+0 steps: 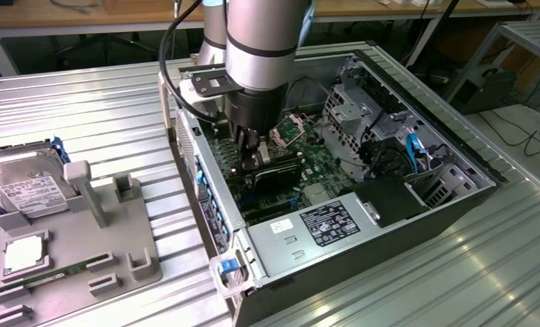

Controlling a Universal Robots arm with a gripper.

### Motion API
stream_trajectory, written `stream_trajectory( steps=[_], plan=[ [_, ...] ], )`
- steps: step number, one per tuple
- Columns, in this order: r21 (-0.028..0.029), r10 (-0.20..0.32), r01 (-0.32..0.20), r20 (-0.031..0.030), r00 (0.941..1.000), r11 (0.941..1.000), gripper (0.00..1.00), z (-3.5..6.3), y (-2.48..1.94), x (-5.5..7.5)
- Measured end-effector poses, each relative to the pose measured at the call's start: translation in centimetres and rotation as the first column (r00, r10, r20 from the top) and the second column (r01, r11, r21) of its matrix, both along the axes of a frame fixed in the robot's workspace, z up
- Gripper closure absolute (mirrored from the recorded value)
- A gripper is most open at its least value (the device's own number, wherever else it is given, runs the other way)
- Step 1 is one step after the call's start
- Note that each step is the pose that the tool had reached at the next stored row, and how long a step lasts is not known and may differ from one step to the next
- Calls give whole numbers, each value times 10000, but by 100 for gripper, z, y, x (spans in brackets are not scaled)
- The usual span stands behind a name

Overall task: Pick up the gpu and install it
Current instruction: 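Press down on the gpu until it lock into place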

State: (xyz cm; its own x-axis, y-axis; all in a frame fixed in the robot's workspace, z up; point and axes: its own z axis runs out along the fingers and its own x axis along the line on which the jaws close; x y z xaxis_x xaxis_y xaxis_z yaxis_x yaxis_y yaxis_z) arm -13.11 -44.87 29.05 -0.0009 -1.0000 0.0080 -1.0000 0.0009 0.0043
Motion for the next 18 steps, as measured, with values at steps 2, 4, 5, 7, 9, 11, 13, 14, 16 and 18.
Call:
stream_trajectory(
  steps=[2, 4, 5, 7, 9, 11, 13, 14, 16, 18],
  plan=[
    [0, 0, 0, -1, 10000, 10000, 89, 0, 0, -14],
    [1, 2, -2, -1, 10000, 10000, 89, 0, 1, -16],
    [1, 1, -1, -4, 10000, 10000, 89, 1, 1, -18],
    [1, 0, 0, -9, 10000, 10000, 89, 2, 2, -22],
    [0, -1, 1, -10, 10000, 10000, 89, -3, 6, -27],
    [-2, -1, 1, -18, 10000, 10000, 89, -40, 15, -40],
    [0, 0, 0, -22, 10000, 10000, 89, -101, 15, -104],
    [2, 0, 0, -21, 10000, 10000, 89, -107, 17, -154],
    [-3, 0, 0, -34, 10000, 10000, 89, -181, 22, -164],
    [-5, 0, 0, -48, 10000, 10000, 89, 27, 42, -163]
  ],
)
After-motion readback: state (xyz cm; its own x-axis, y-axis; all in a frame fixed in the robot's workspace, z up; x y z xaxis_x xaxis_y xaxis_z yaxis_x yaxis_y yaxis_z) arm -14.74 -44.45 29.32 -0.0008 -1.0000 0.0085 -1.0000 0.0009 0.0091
